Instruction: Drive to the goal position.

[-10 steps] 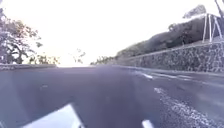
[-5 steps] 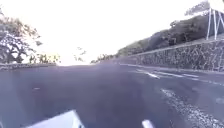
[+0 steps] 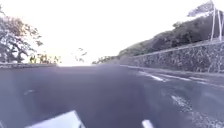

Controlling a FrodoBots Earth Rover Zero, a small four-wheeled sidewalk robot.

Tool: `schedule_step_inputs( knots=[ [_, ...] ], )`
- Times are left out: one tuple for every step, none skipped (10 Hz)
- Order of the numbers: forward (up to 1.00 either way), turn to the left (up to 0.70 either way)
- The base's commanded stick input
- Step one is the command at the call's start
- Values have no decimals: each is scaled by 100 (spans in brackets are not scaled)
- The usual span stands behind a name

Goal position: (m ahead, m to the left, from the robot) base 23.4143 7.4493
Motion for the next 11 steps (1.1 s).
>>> schedule_step_inputs(
  knots=[
    [70, 0],
    [70, 0],
    [70, 0],
    [70, 0],
    [70, 0],
    [70, 0],
    [70, 0],
    [70, 0],
    [70, 0],
    [70, 0],
    [70, 0]
  ],
)
